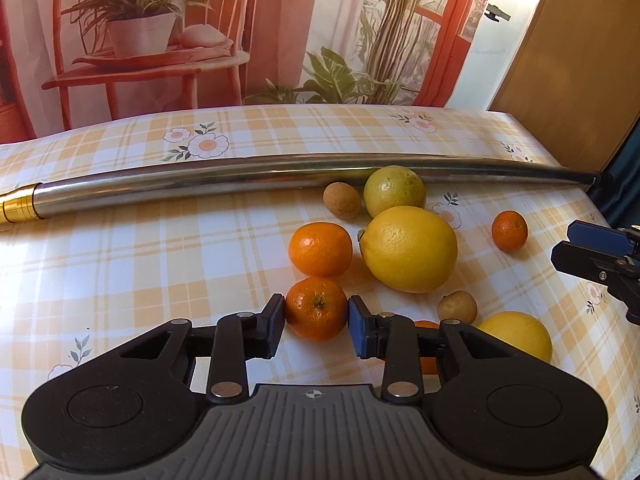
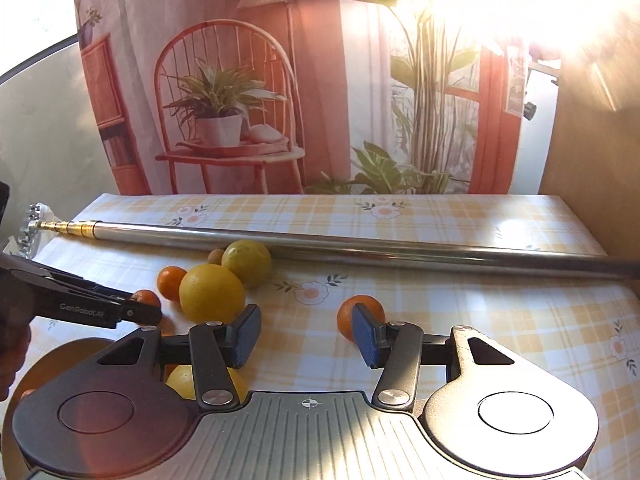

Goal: Organize fruits
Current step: 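Grasp another tangerine with the left tool while the right tool moves to a tangerine, then grasp the tangerine with the right tool while the left tool carries its tangerine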

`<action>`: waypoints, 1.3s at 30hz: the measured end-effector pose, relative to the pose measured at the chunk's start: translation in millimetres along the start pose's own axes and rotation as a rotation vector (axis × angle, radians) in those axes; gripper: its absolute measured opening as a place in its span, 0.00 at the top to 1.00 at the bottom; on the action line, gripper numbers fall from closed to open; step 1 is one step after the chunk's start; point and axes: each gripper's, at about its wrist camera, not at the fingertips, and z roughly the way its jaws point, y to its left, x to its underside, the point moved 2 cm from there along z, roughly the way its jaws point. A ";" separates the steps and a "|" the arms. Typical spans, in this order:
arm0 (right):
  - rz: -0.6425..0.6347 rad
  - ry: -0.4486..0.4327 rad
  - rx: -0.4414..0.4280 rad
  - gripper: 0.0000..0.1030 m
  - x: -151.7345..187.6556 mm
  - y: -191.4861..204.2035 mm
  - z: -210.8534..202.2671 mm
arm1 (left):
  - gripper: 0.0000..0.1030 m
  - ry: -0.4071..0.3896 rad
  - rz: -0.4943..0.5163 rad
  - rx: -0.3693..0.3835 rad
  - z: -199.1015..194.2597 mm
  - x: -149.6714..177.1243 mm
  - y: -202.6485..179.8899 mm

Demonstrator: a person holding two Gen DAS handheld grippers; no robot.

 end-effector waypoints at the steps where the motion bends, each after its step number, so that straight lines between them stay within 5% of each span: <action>1: 0.003 -0.009 0.008 0.54 1.1 -2.1 1.8 | 0.65 -0.007 -0.007 0.001 -2.9 0.4 0.9; 10: 0.056 -0.118 0.054 0.55 12.1 -34.6 24.5 | 0.65 -0.095 -0.066 -0.019 -39.2 5.3 4.8; 20: -0.008 -0.054 0.073 0.62 14.7 -26.9 64.4 | 0.65 -0.139 -0.107 -0.063 -67.2 20.0 11.0; 39: -0.097 -0.023 0.125 0.67 26.7 -13.3 69.3 | 0.65 -0.138 -0.100 -0.059 -73.1 33.0 5.0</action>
